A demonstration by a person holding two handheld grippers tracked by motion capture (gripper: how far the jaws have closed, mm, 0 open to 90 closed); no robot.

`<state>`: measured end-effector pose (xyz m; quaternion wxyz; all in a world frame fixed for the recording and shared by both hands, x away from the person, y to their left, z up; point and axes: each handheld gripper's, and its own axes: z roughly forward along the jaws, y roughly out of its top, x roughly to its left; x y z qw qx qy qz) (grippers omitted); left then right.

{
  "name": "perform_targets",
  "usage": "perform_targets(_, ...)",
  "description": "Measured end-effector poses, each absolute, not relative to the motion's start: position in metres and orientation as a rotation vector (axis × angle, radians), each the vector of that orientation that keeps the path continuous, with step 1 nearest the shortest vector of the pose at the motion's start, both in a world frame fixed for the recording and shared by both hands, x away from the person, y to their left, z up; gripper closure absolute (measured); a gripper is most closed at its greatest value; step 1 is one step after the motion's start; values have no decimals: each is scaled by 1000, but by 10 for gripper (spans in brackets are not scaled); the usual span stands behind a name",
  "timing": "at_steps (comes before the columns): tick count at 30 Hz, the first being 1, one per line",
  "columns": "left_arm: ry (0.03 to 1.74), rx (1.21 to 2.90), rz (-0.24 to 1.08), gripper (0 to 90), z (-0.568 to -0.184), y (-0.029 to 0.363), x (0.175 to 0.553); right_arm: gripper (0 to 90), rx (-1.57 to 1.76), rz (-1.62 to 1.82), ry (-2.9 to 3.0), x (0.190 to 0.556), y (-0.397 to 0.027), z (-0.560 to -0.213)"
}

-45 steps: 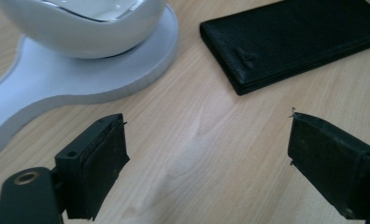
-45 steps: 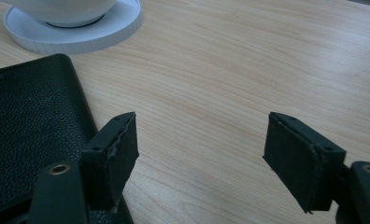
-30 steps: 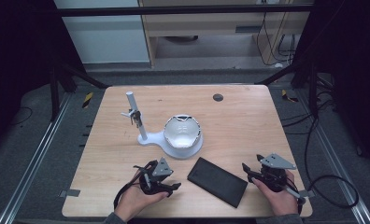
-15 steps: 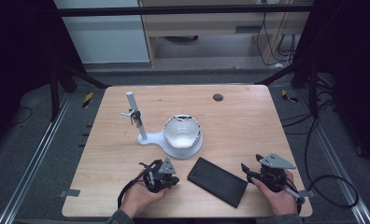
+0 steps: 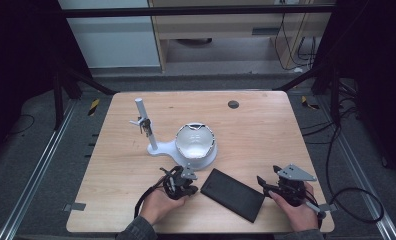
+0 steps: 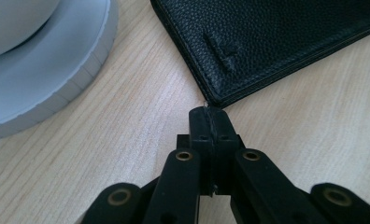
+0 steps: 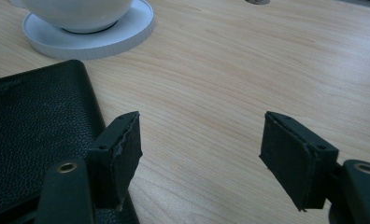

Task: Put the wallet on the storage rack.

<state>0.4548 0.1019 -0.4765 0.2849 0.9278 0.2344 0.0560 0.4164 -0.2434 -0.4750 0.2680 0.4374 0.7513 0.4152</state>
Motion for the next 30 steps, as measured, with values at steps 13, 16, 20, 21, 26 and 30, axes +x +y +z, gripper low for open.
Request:
perform_targets(13,613,2504,123,899,-480,94,456,284,1174,1124,2028,416,-244,-475)
perform_targets(16,610,2487,119,898,-479,95,456,282,1166,1128,2029,415,-243,-474)
perform_targets(20,599,2459,113,898,-477,95,455,272,1144,1139,2051,414,-239,-474)
perform_targets(21,596,2453,116,899,-477,95,454,267,1138,1139,2061,413,-237,-474)
perform_targets(26,600,2415,121,898,-478,95,454,237,1093,1144,2128,411,-224,-475)
perform_targets(30,601,2387,121,898,-478,95,455,194,1053,1156,2175,407,-210,-474)
